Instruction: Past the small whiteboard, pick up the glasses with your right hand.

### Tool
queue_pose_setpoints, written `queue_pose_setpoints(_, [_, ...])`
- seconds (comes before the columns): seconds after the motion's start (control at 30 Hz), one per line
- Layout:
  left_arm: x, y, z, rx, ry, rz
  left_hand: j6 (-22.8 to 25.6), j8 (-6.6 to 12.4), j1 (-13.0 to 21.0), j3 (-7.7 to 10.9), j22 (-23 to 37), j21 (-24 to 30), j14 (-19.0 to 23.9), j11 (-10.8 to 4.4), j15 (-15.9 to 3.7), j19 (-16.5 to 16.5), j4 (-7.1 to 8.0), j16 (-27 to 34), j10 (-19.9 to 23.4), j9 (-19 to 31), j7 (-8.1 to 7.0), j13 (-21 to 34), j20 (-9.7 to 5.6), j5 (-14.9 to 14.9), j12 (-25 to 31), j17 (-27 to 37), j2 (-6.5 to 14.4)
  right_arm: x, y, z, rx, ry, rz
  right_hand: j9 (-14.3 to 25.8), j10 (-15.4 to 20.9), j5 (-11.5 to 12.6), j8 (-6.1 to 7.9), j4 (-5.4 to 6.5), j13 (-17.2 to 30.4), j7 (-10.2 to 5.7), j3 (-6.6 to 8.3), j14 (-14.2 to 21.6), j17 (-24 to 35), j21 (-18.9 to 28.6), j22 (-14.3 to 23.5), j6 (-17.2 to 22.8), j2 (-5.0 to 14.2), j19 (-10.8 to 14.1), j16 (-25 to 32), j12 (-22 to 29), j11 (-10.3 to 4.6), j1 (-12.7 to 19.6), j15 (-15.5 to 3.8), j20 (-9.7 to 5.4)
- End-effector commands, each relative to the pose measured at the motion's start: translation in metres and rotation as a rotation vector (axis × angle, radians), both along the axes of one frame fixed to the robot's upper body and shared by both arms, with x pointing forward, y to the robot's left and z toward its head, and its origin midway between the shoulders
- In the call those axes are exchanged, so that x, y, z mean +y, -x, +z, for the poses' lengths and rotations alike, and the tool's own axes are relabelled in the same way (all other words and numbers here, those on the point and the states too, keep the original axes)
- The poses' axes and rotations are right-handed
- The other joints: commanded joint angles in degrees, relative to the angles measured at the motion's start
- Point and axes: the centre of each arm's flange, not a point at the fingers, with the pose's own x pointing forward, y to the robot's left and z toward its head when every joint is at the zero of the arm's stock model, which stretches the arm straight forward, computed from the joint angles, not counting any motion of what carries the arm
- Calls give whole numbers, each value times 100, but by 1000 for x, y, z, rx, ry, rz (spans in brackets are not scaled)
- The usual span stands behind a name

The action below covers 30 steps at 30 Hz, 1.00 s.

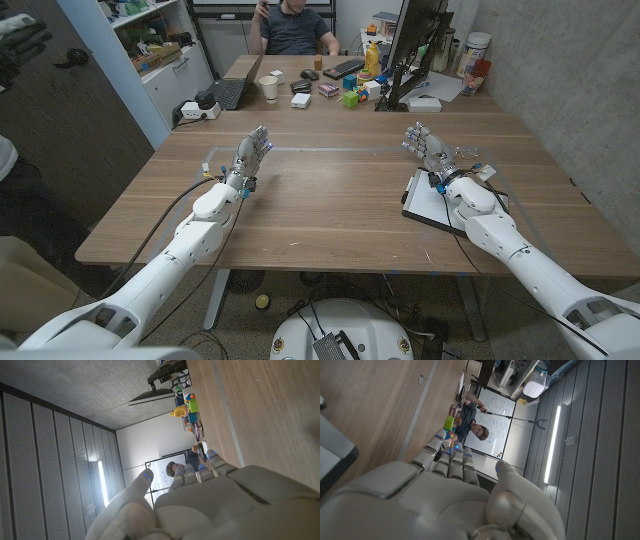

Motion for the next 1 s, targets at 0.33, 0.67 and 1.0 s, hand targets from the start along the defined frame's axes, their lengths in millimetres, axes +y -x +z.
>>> queue_pose_setpoints(0.33, [5,8,-6,12,7,2,-18,34,24,65,22,23,-54,2,-6,-33,22,26,-44,16,45,21,21,27,20,32,621,3,7,6,-25,76,-28,22,52,28,30,-31,19,-22,40,37,-8,20,6,34,-54,36,39,37,-3,62,-1,36])
queue_pose_setpoints(0.67, [6,11,-7,1,7,0,-20,34,22,77,22,16,-50,0,-2,-30,25,31,-36,16,47,21,29,20,22,35,612,3,12,21,-85,131,-17,20,-30,7,11,-179,16,-94,6,61,-42,3,8,-54,-257,0,37,12,14,144,141,142])
queue_pose_setpoints(1.0, [7,13,-9,-4,18,-8,-9,38,14,87,22,7,-45,-13,9,-25,28,36,-33,17,47,22,40,12,22,39,595,-3,24,44,-117,250,-102,26,-170,-35,5,-382,18,-338,1,42,-57,-10,17,-173,-394,-48,25,-14,-103,299,240,234])
